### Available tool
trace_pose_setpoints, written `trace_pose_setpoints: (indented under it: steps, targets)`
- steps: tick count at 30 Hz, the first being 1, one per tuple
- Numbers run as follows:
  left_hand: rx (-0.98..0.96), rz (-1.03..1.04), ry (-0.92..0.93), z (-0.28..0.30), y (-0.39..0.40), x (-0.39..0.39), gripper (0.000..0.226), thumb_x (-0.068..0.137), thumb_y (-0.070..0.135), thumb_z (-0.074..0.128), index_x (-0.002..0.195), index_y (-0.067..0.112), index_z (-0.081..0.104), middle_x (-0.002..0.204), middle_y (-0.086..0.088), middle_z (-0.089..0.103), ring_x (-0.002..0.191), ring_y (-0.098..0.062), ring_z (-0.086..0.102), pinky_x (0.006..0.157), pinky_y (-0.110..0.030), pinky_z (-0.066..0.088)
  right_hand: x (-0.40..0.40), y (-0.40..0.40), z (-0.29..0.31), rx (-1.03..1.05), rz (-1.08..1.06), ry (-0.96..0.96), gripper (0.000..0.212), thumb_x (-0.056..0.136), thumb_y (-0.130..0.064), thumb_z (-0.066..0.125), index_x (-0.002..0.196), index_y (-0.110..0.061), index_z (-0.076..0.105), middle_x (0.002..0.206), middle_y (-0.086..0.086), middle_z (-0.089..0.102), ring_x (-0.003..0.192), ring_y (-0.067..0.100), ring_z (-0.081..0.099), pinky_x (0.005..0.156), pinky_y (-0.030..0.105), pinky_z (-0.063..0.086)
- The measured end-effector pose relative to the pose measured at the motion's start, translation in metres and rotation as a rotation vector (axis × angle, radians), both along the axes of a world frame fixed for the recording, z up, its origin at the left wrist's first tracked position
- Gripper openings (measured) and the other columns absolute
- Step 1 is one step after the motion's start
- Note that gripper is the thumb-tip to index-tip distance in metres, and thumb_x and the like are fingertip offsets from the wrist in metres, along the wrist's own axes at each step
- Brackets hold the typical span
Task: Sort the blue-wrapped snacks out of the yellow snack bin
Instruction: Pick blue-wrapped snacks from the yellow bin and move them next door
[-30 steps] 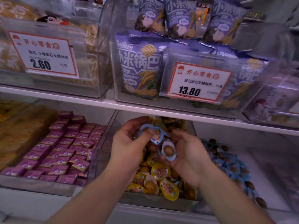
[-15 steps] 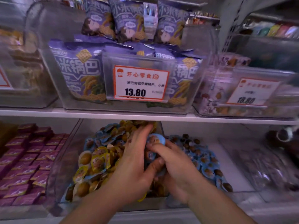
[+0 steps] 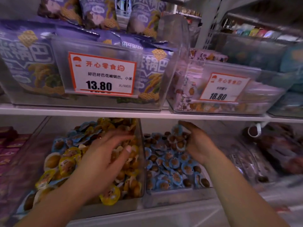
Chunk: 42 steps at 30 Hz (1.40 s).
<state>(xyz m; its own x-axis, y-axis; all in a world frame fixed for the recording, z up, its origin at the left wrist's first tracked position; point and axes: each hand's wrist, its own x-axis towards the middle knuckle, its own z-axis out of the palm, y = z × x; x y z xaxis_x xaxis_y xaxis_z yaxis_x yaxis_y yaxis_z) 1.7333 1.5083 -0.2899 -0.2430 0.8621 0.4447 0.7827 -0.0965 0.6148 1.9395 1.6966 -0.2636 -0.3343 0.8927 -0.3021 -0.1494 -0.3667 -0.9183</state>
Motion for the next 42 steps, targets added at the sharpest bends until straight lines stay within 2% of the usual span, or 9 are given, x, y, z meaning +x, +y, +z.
trace_pose_setpoints:
  steps: [4,8,13,17,19,23,27,34,42]
  targets:
    - [-0.269,-0.126,0.264,-0.009,-0.009,-0.007,0.07,0.084,0.084,0.025,0.138,0.047,0.047,0.148,0.027,0.035,0.142,0.005,0.024,0.121,-0.039,0.022,0.013,0.029,-0.01,0.106,-0.193,-0.279,0.029,0.099,-0.031,0.055,0.122,-0.016,0.066,0.13,0.007,0.058,0.124,0.025,0.05,0.097,0.042,0.041]
    - [-0.307,-0.151,0.391,-0.014,-0.019,-0.009,0.084,0.074,0.095,0.025,0.143,0.05,0.039,0.154,0.029,0.024,0.147,0.007,0.001,0.123,-0.035,-0.003,0.011,0.03,-0.018,0.236,-0.251,-0.406,0.023,0.096,-0.022,0.06,0.112,-0.011,0.071,0.117,0.008,0.07,0.109,0.022,0.063,0.087,0.035,0.047]
    - [-0.298,-0.144,0.456,-0.017,-0.034,-0.016,0.06,0.086,0.078,0.039,0.139,0.05,0.044,0.153,0.021,0.033,0.149,0.0,0.009,0.123,-0.039,0.006,-0.023,-0.006,-0.008,0.545,-0.206,-0.351,0.021,0.095,-0.01,0.058,0.083,-0.021,0.071,0.096,0.007,0.075,0.087,0.003,0.069,0.084,0.023,0.053]
    - [-0.334,-0.067,0.496,-0.019,-0.044,-0.032,0.051,0.09,0.067,0.034,0.133,0.044,0.049,0.154,0.014,0.034,0.143,-0.013,0.033,0.121,-0.045,0.017,-0.061,-0.066,0.005,1.012,0.07,-0.471,0.023,0.087,-0.035,0.05,0.094,-0.03,0.071,0.093,-0.013,0.073,0.091,-0.007,0.064,0.083,0.008,0.045]
    - [-0.365,-0.013,0.504,-0.017,-0.049,-0.042,0.056,0.089,0.068,0.032,0.135,0.04,0.049,0.155,0.013,0.032,0.143,-0.015,0.033,0.121,-0.043,0.015,-0.093,-0.087,0.009,1.148,0.281,-0.548,0.032,0.086,-0.043,0.046,0.104,-0.033,0.07,0.092,-0.011,0.073,0.087,-0.001,0.065,0.077,0.012,0.048]
    - [-0.343,0.054,0.448,-0.018,-0.064,-0.051,0.058,0.089,0.071,0.03,0.134,0.038,0.047,0.148,0.009,0.037,0.144,-0.016,0.026,0.118,-0.045,0.017,-0.181,-0.096,0.008,1.209,0.7,-0.856,0.051,0.092,-0.045,0.055,0.141,-0.037,0.045,0.141,-0.003,0.056,0.124,0.017,0.055,0.104,0.028,0.043]
    - [-0.355,0.189,0.372,-0.023,-0.083,-0.053,0.065,0.089,0.073,0.02,0.141,0.036,0.036,0.149,0.007,0.032,0.146,-0.02,0.019,0.118,-0.044,0.018,-0.254,-0.082,-0.001,1.243,0.942,-1.078,0.08,0.083,-0.062,0.064,0.151,-0.031,0.036,0.154,-0.001,0.042,0.139,0.018,0.042,0.113,0.028,0.033]
    - [-0.392,0.256,0.064,-0.036,-0.087,-0.049,0.068,0.094,0.059,0.043,0.147,0.021,0.025,0.156,-0.004,0.021,0.148,-0.029,0.013,0.119,-0.042,0.021,-0.305,-0.09,-0.025,1.295,1.121,-1.4,0.077,0.066,-0.071,0.07,0.132,-0.037,0.051,0.133,0.011,0.049,0.121,0.033,0.05,0.097,0.037,0.043]
    - [-0.424,0.236,0.028,-0.034,-0.085,-0.051,0.067,0.095,0.056,0.044,0.146,0.016,0.026,0.156,-0.007,0.021,0.148,-0.034,0.008,0.119,-0.046,0.019,-0.304,-0.093,-0.024,1.278,0.99,-1.272,0.055,0.061,-0.059,0.077,0.104,-0.029,0.063,0.11,0.006,0.046,0.1,0.026,0.06,0.086,0.033,0.052]
